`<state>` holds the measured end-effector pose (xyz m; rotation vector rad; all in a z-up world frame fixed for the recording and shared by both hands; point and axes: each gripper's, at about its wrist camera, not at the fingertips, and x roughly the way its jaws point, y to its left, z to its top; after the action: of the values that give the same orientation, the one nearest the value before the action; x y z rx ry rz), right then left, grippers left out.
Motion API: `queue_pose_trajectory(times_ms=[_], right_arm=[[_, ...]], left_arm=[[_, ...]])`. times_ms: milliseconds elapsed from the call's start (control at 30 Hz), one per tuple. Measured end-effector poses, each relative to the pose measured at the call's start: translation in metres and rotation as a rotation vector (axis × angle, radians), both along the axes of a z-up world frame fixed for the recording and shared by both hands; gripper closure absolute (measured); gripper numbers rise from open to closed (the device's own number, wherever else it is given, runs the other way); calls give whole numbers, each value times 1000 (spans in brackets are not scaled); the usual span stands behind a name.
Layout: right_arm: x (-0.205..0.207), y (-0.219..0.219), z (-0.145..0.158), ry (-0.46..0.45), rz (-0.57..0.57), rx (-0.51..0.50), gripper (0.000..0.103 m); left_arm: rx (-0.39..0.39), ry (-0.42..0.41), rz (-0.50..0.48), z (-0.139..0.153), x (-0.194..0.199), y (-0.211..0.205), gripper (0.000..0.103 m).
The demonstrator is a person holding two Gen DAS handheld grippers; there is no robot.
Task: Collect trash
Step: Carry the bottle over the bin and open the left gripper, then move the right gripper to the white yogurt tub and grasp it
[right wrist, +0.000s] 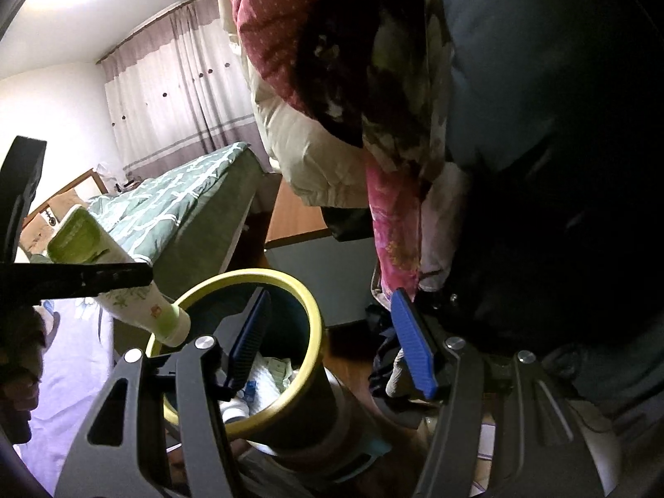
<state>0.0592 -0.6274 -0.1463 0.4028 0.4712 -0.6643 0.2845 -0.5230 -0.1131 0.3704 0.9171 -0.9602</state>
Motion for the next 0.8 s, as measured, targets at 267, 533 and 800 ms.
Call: queue_pose_trajectory(times_ms=[267,533,800], right_arm=[[18,17,1,8,53,-9,40],[49,58,8,11,166,-21,39],[97,117,24,3,329,-21,37]], left_arm=[[-86,-93,148,24,6,68,13],[-161,-248,386,54,1,223,9],[-167,-307,683,49,6,398,8]])
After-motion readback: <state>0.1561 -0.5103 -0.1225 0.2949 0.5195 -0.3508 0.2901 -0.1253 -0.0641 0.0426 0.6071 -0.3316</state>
